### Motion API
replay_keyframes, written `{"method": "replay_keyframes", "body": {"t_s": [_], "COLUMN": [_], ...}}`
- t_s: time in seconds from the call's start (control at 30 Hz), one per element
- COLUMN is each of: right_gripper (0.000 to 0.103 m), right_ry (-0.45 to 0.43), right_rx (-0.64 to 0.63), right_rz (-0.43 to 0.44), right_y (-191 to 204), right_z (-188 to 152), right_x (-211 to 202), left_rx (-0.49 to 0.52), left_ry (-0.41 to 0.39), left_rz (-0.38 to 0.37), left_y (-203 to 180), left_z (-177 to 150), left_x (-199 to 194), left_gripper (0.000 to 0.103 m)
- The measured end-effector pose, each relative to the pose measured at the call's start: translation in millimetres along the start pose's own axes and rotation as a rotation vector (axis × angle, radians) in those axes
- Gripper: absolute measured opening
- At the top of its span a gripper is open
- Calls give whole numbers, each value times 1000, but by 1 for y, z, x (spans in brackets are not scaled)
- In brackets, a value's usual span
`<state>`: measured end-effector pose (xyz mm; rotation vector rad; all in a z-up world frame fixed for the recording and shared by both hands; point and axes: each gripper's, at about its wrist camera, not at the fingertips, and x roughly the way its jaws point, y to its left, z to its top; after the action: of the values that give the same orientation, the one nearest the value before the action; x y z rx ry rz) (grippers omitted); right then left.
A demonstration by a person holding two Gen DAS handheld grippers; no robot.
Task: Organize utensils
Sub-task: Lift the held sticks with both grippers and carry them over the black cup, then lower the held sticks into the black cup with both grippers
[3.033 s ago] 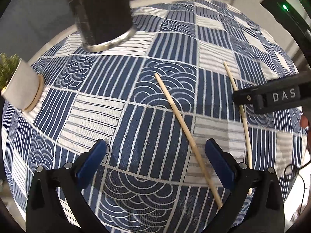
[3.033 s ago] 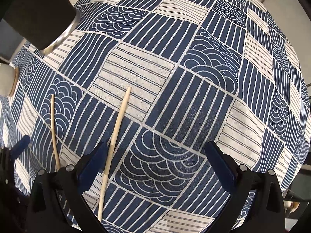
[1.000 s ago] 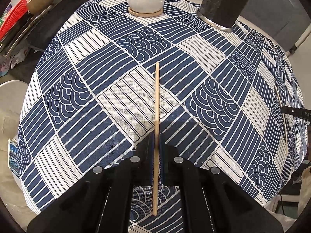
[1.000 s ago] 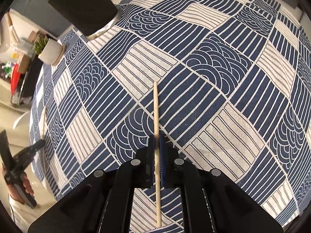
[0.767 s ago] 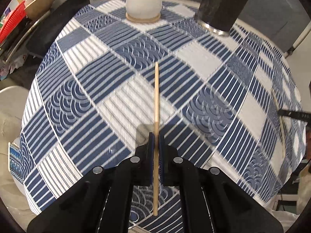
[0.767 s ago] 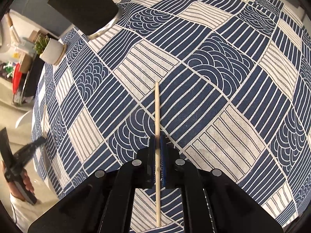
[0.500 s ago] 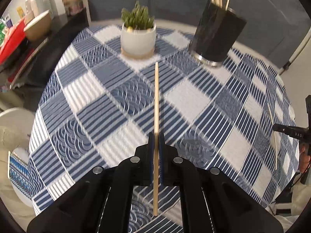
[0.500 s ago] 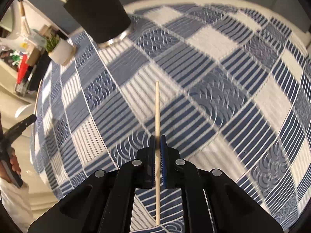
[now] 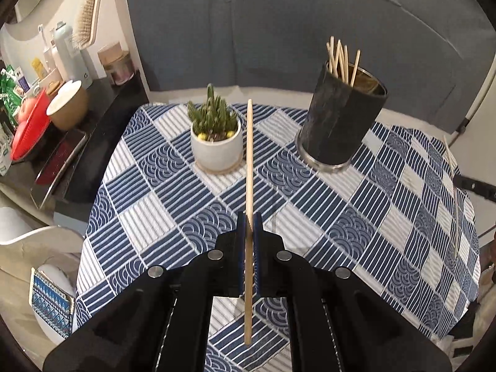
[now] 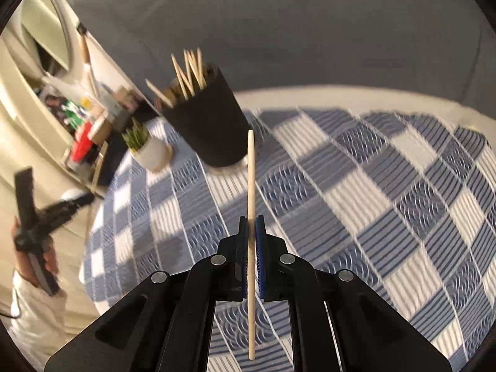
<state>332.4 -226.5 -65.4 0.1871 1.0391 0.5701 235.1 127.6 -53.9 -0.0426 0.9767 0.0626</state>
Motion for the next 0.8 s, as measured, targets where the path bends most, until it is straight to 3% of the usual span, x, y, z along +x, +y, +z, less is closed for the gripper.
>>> {"method": "replay_keyframes", "body": {"t_s": [0.1,0.37,0.47,0.63,0.8], "right_gripper": [5,5,5,5,5], "right_ry": [-74,-209,-253,-334,-402], "right_rx": [-22,-103,-128,-176,-205], "right_rz": [33,89,124,200,290], "right_y": [3,13,20,33,41], "right_z": [22,69,86,112,137], "right_x": [-11,-27,-31,-38,-39], "left_rx": [22,79,76,70,64], "left_ry": [-11,-78,-109,-252,-313], "left_rz": [22,-17,-73,-163,-252], "left_y": [-11,-44,-55,-74,-87], "left_z": [14,59,74,95,117], "left_x": [-3,-8,-9,-30,-33], "left_gripper": [5,5,5,5,5]}}
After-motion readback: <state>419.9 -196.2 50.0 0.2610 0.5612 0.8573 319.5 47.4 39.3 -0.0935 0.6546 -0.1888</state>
